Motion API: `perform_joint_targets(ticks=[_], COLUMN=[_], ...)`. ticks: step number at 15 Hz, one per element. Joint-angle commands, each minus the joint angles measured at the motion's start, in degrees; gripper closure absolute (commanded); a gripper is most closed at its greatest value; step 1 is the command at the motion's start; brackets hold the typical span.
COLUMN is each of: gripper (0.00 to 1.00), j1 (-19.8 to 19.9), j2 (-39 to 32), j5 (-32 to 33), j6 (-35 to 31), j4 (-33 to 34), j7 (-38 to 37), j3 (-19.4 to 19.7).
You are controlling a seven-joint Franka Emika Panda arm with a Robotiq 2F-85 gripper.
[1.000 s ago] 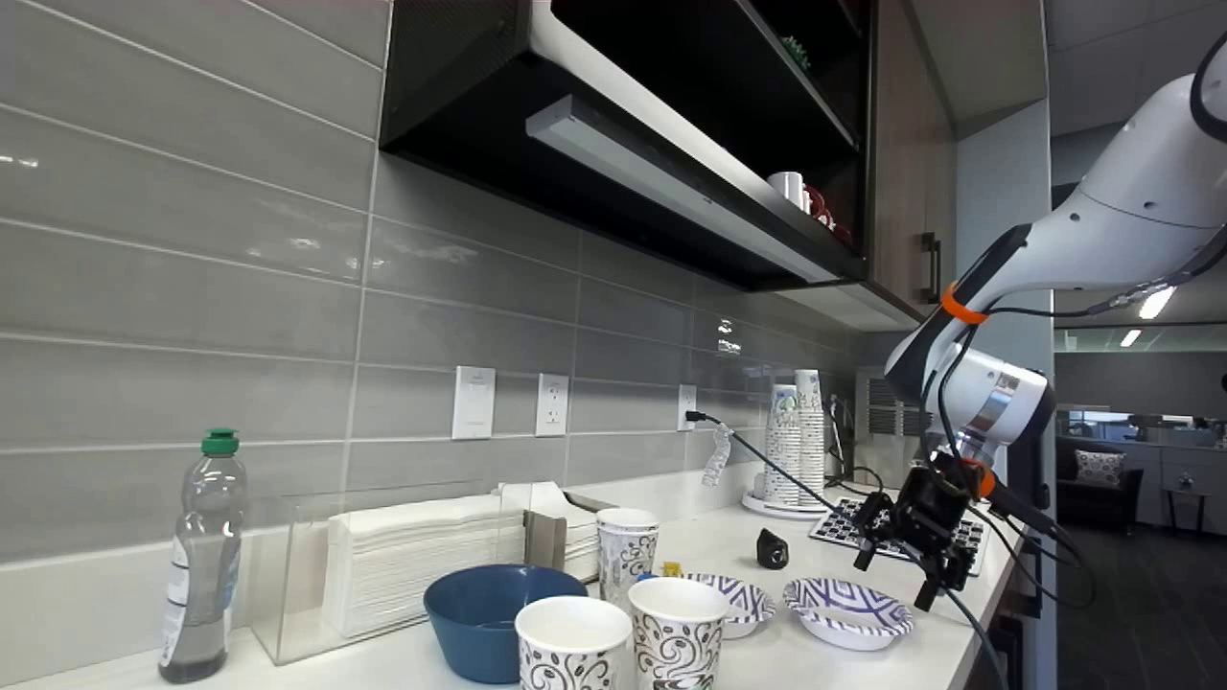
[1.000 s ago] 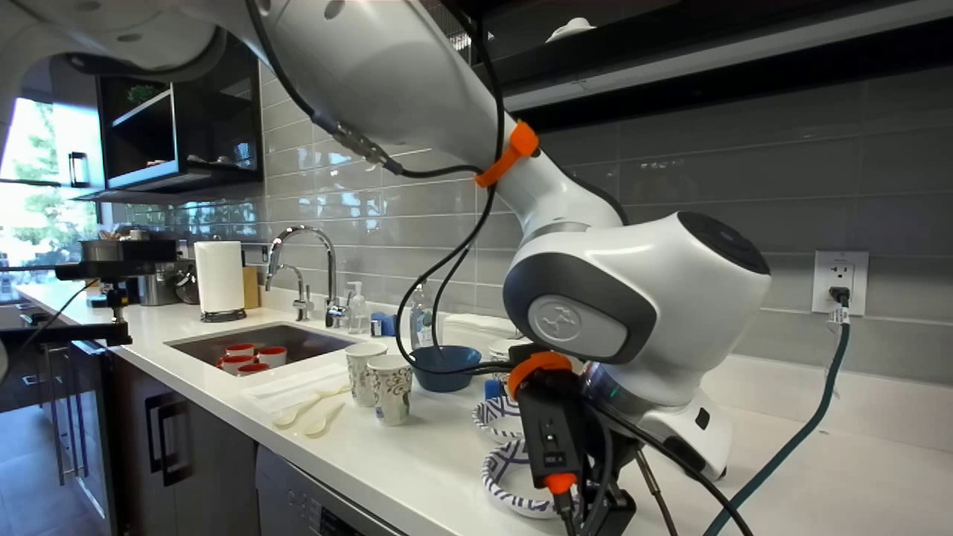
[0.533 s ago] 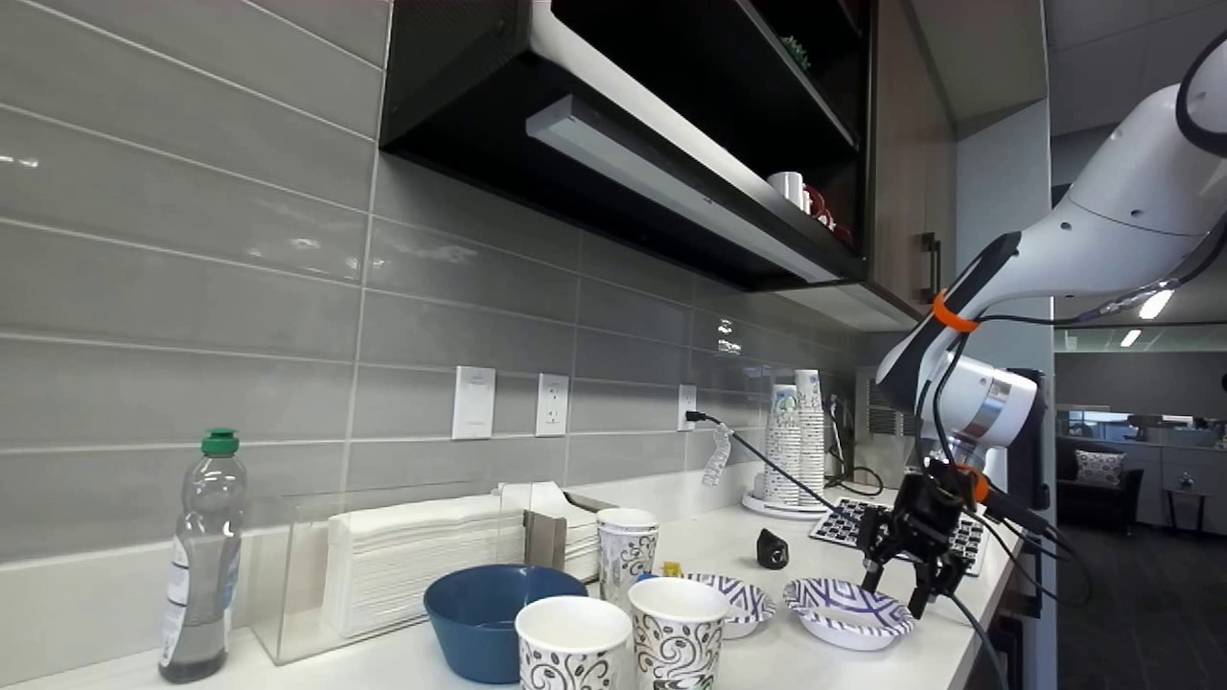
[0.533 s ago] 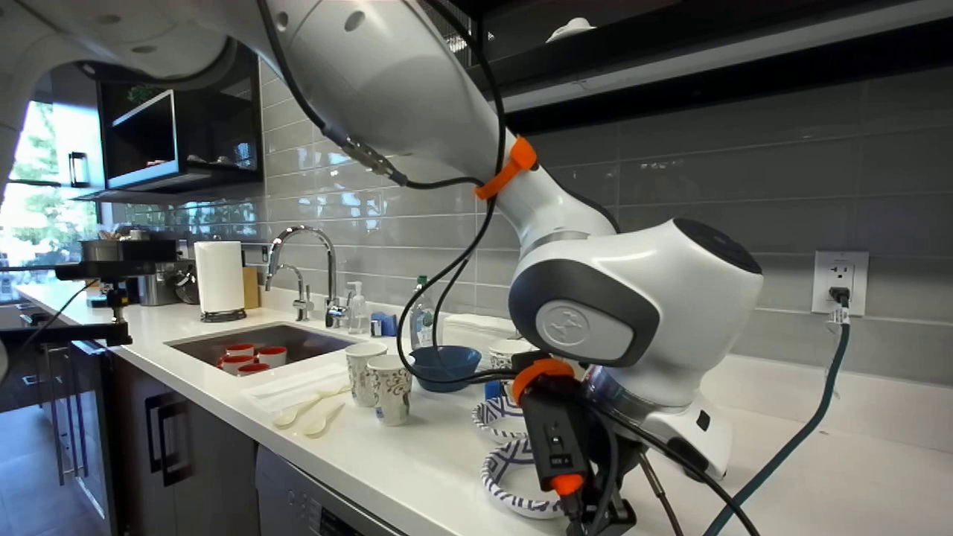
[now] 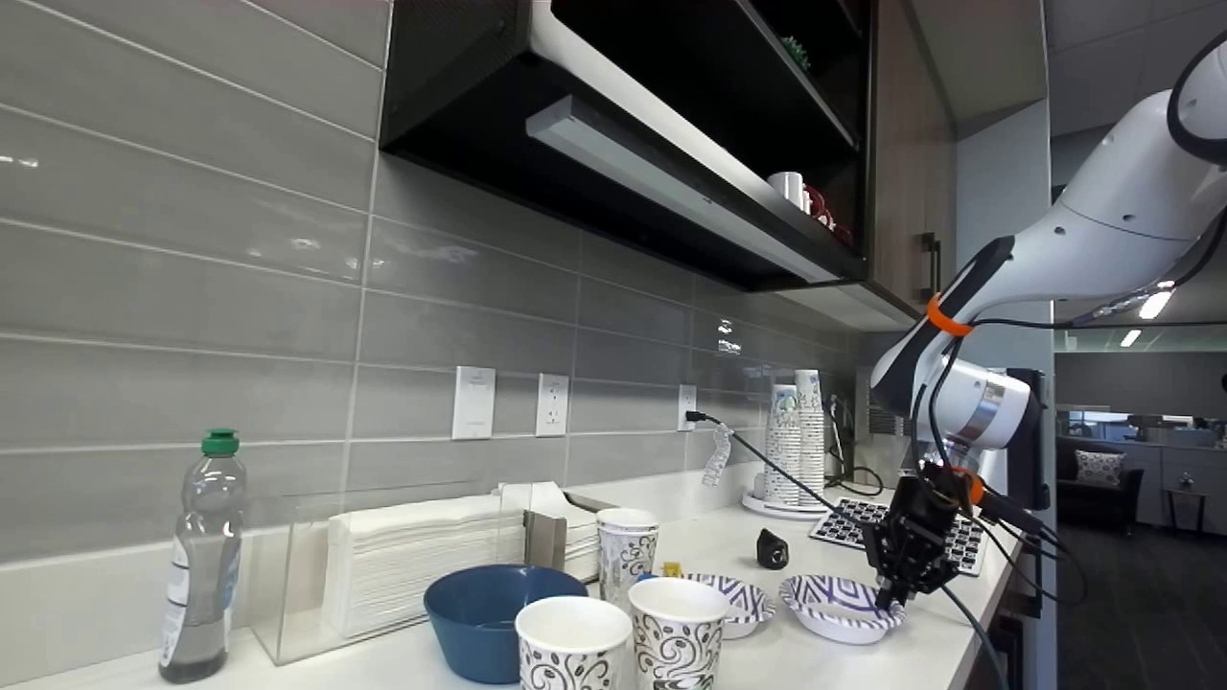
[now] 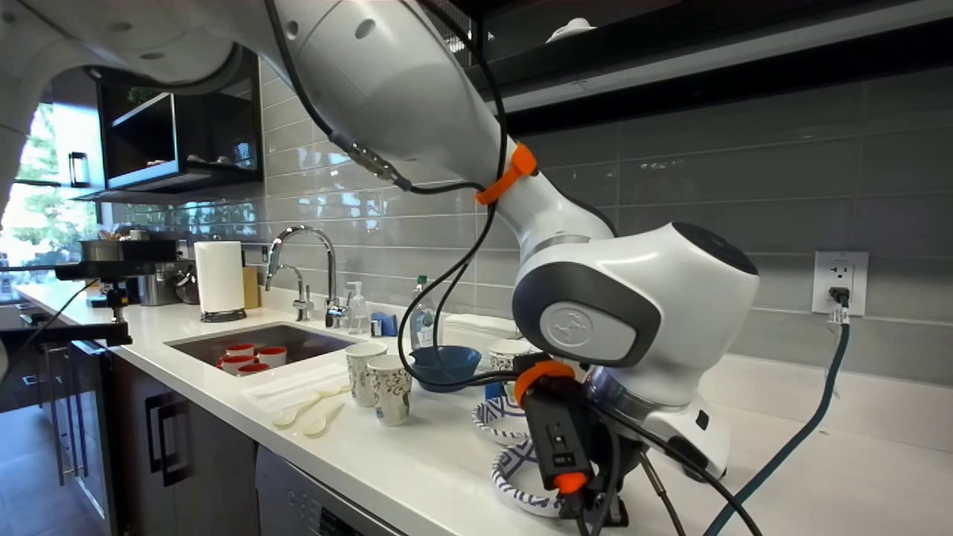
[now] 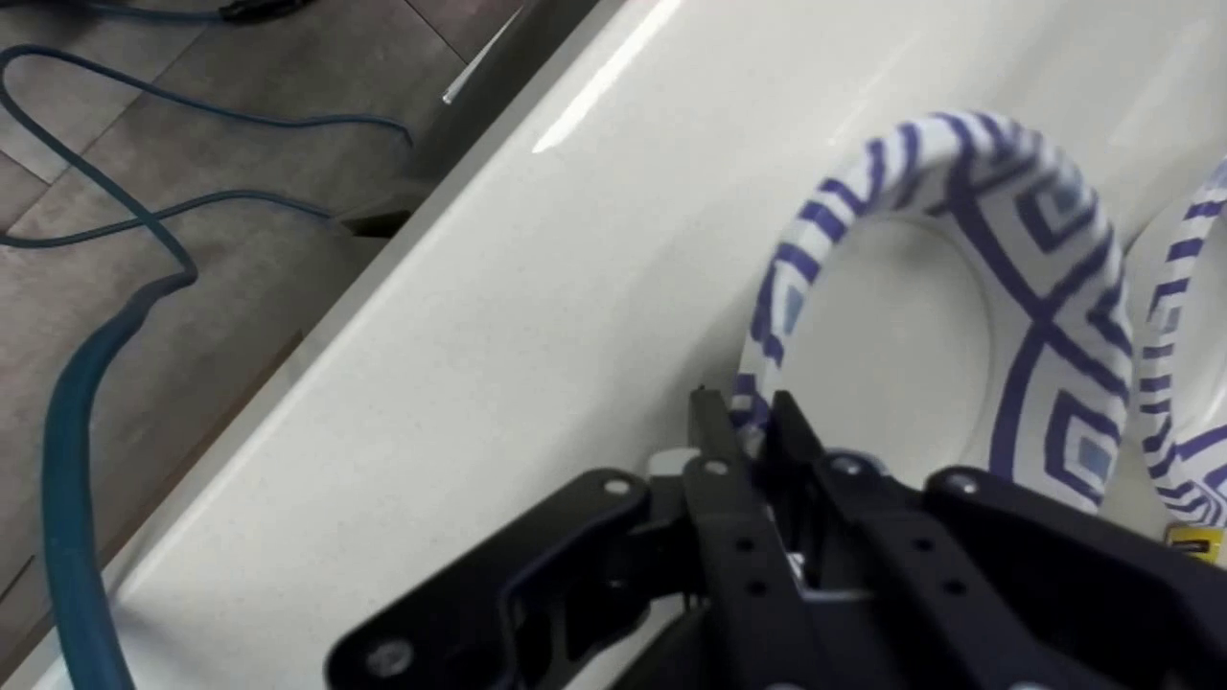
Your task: Stack the bowls together
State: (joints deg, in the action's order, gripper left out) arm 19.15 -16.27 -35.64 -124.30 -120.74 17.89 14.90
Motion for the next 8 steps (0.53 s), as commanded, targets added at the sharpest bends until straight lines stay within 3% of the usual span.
perform_joint_targets(ticks=[1,8], gripper=[0.99,0.99], j1=[0.8,2.2], j2=[-0.8,-0.1], j5=[1.0,-1.8], j6=[0.5,5.0], j4=[1.7,3.5], j7=[-1.2,2.0], j3=[-0.9,-1.5])
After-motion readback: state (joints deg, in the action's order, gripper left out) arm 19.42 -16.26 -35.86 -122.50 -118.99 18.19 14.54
